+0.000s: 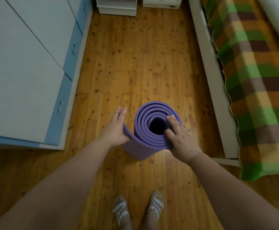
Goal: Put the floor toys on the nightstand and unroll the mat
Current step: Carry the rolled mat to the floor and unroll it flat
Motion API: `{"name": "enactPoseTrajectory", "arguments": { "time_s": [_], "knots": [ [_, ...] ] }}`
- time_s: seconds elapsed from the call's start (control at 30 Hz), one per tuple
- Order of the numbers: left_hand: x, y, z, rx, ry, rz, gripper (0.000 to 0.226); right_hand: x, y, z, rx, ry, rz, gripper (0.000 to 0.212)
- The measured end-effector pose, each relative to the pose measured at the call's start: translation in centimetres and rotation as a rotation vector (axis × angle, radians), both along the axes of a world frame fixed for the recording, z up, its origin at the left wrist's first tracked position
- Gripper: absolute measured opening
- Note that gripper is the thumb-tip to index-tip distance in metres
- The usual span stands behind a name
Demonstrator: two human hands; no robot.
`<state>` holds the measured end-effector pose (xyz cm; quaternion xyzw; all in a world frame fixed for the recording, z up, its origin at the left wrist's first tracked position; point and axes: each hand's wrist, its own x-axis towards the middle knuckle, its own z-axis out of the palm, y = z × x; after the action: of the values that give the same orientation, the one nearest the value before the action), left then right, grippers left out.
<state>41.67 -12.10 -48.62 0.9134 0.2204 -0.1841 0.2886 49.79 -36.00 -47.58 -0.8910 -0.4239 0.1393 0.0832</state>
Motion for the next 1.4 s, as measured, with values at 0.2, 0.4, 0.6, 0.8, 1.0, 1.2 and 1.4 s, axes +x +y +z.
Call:
{"name": "enactPoseTrajectory", "arguments": {
  "time_s": [0.2, 0.4, 0.6, 0.8, 1.0, 1.2, 1.4],
  "knots": [
    [3.7, -3.1, 0.7, -0.757, -0.045, 0.813, 0.069, -0.2, -0.3, 0.3, -0.002, 0.087, -0.017, 0.053],
    [4.7, -6.0, 1.1, -0.435, 0.067, 0.706, 0.086, -0.2, 0.8, 1.8, 0.047, 0.194, -0.042, 0.054],
    [4.6, -6.4, 1.1, -0.198, 0.015, 0.753, 0.053, -3.5, 4.2, 2.3, -0.268, -0.169, 0.129, 0.072],
    [3.8, -6.4, 3.1, -0.09, -0.061, 0.704, 0.045, -2.5, 6.9, 2.2, -0.122, 0.156, -0.201, 0.026],
    [3.8, -4.5, 5.1, 0.062, -0.271, 0.449, 0.063, 0.5, 6.3, 2.5, 0.36, 0.281, -0.261, 0.014],
    [2.8, 4.2, 3.3, -0.238, -0.281, 0.314, 0.08, 2.5, 8.7, 1.0, 0.621, 0.247, -0.102, 0.022],
    [4.6, 9.4, -5.5, 0.04, -0.003, 0.043, 0.109, 6.8, 8.4, -8.3, 0.685, 0.108, 0.041, 0.039]
  ]
}}
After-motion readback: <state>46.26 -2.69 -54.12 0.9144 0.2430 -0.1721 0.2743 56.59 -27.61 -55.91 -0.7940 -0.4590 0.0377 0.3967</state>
